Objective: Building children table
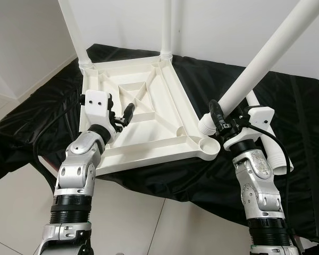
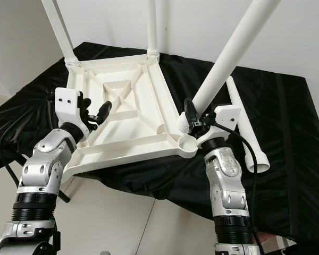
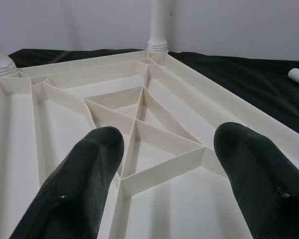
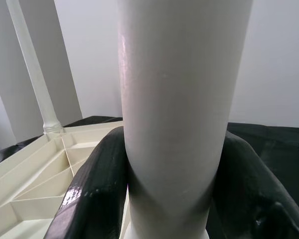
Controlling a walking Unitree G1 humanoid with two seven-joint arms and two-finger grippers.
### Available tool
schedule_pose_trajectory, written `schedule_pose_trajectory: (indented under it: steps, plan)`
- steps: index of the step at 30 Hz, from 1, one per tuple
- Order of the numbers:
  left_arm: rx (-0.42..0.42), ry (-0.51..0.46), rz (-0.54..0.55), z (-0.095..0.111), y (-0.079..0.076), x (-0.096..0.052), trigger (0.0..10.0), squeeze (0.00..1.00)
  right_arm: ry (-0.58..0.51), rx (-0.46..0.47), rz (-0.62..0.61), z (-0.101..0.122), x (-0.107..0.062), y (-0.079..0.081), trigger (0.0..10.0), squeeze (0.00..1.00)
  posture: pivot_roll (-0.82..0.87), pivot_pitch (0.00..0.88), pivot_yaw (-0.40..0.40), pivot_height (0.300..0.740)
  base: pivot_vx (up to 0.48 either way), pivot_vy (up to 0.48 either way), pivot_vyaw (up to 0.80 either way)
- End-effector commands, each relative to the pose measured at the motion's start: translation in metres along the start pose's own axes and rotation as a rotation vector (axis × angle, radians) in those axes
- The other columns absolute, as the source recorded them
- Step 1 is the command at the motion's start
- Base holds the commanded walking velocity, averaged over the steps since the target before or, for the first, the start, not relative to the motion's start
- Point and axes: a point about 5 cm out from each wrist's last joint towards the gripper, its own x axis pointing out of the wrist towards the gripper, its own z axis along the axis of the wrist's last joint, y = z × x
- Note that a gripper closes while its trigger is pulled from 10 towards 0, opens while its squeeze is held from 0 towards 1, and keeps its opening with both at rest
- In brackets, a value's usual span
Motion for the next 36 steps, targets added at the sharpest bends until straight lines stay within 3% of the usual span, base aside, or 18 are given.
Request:
schedule_pose_trajectory:
  steps: [1,11,36]
  plan:
    - [0.002,0.018,0.094,-0.0038,0.0089,-0.0038,10.0,0.00,-0.030,-0.003,0.010,0.0033,0.0031,0.0026,10.0,0.00,-0.06,0.072,0.045,0.740,0.000,0.000,0.00]
    - [-0.006,0.016,0.101,-0.0034,0.0094,-0.0036,10.0,0.00,-0.034,-0.007,0.013,0.0034,0.0048,0.0024,10.0,0.00,-0.06,0.069,0.042,0.740,0.000,0.000,0.00]
    - [-0.008,0.022,0.123,-0.0055,0.0140,-0.0051,10.0,0.00,-0.039,-0.018,0.018,0.0035,0.0103,0.0015,10.0,0.00,-0.06,0.067,0.026,0.740,0.000,0.252,0.00]
